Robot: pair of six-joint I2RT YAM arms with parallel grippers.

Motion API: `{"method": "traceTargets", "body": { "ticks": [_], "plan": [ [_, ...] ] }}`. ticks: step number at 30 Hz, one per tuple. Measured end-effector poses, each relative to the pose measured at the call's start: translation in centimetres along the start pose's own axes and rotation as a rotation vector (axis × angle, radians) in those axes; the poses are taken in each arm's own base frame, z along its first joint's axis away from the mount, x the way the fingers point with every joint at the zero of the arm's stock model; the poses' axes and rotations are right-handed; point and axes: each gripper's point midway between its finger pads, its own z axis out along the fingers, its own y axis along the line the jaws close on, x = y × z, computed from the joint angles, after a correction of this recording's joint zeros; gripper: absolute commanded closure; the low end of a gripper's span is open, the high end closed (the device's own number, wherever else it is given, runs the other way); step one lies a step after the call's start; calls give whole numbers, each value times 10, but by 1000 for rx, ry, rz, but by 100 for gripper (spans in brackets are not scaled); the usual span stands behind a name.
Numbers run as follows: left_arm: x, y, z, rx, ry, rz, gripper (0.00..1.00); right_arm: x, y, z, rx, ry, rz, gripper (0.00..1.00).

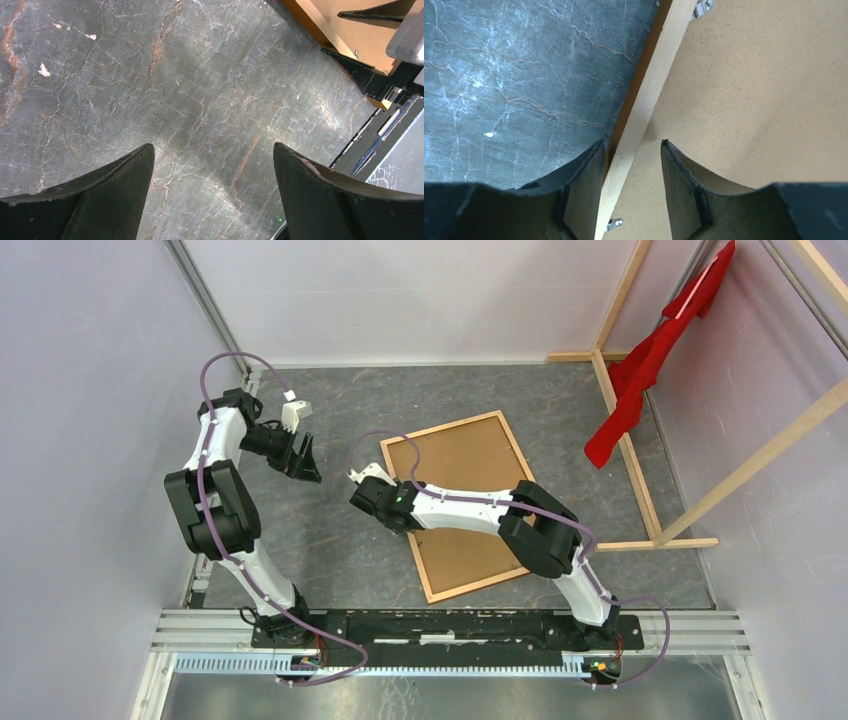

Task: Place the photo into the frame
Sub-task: Turn over the photo frame at the center of the board.

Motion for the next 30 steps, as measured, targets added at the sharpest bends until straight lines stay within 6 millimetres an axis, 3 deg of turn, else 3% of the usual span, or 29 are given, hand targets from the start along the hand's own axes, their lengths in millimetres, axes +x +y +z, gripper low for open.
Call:
{"method": "traceTargets", "body": {
  "ticks": [13, 18, 22, 24, 27, 30],
  "plan": [
    [0, -1, 0, 2, 1, 0, 2, 3, 2, 4, -3, -4, 51, 67],
    [0, 0, 0, 2, 1, 11, 0, 2, 3, 4, -5, -6, 76, 86],
    [4, -4, 2, 16, 1, 9, 0, -1, 3, 1, -20, 10, 127, 89],
    [11, -9, 6, 31, 8, -3, 0, -8, 5, -3, -53, 17, 159, 89],
    [18, -13, 10, 53, 17, -19, 0, -34, 7, -15, -120, -16, 228, 92],
    [22, -16, 13, 67, 20, -19, 1, -72, 8, -45, -226, -94, 324, 97]
  ]
}}
